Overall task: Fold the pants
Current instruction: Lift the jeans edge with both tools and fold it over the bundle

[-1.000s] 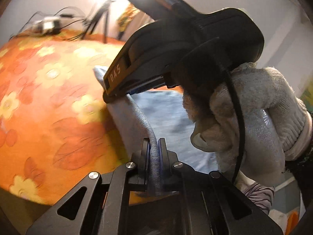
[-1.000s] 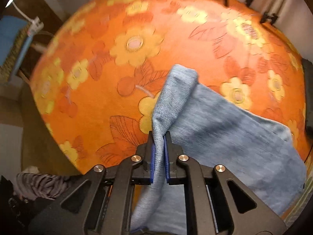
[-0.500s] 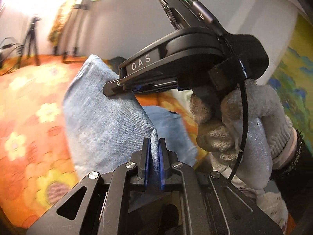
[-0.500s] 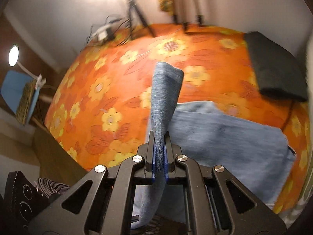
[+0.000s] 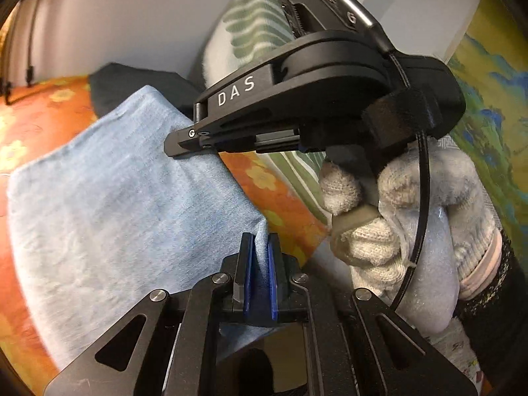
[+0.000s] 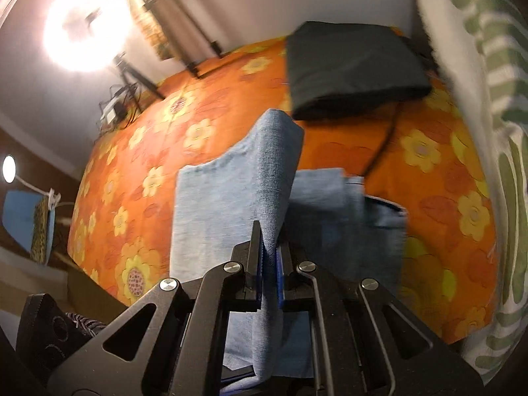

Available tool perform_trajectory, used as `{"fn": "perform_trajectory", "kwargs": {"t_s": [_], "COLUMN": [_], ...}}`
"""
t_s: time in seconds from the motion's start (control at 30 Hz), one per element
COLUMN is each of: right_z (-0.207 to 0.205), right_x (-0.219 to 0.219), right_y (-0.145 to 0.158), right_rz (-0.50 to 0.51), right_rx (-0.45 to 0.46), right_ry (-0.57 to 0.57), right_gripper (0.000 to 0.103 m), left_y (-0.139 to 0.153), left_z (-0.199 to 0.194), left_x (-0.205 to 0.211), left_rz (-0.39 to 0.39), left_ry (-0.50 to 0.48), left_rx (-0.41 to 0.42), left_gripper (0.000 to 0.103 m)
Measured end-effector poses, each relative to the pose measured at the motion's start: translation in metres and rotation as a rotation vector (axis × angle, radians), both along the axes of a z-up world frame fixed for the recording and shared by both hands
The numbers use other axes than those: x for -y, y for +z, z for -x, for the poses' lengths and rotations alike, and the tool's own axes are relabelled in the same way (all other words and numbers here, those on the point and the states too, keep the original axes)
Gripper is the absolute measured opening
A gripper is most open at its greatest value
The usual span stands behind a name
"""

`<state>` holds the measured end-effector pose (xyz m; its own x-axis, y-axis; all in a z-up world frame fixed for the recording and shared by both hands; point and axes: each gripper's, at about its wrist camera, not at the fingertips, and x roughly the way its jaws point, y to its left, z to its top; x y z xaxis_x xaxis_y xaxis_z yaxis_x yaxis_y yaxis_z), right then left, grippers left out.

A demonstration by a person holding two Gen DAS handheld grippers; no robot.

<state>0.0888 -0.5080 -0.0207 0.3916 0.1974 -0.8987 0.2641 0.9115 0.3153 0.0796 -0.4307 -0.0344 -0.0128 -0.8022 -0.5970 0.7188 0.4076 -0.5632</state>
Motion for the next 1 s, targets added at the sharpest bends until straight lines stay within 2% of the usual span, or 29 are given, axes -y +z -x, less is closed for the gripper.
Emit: {"fn": "perform_trajectory", "kwargs": {"t_s": [0.27, 0.53, 0.7, 1.0], "right_z": [0.018, 0.027, 0.029, 0.031], "right_x": [0.05, 0.073, 0.082, 0.087], "right_y": [-0.032, -0.04, -0.053, -0.064], "right_rz": [-0.029, 0.001, -0.007, -0.021], "right_rx": [-0.021, -0.002, -0.006, 0.002], "right_ry": [-0.052, -0.078, -0.092, -0.101], "right_gripper": [0.006, 0.005, 0.005, 0.005], "left_y": [-0.032, -0.03, -0.033, -0.037], "left_z": [-0.023, -0.022, -0.02, -0.014], "left_x": [0.038, 0.071, 0.076, 0.083], "left_rz": [-0.037, -0.083, -0.12, -0.129], "left_ry": [-0.053, -0.092, -0.102, -0.111], "left_rx": [-0.024, 0.025, 0.066, 0.077], "left_gripper": [0.007, 0.007, 0.007, 0.007]}}
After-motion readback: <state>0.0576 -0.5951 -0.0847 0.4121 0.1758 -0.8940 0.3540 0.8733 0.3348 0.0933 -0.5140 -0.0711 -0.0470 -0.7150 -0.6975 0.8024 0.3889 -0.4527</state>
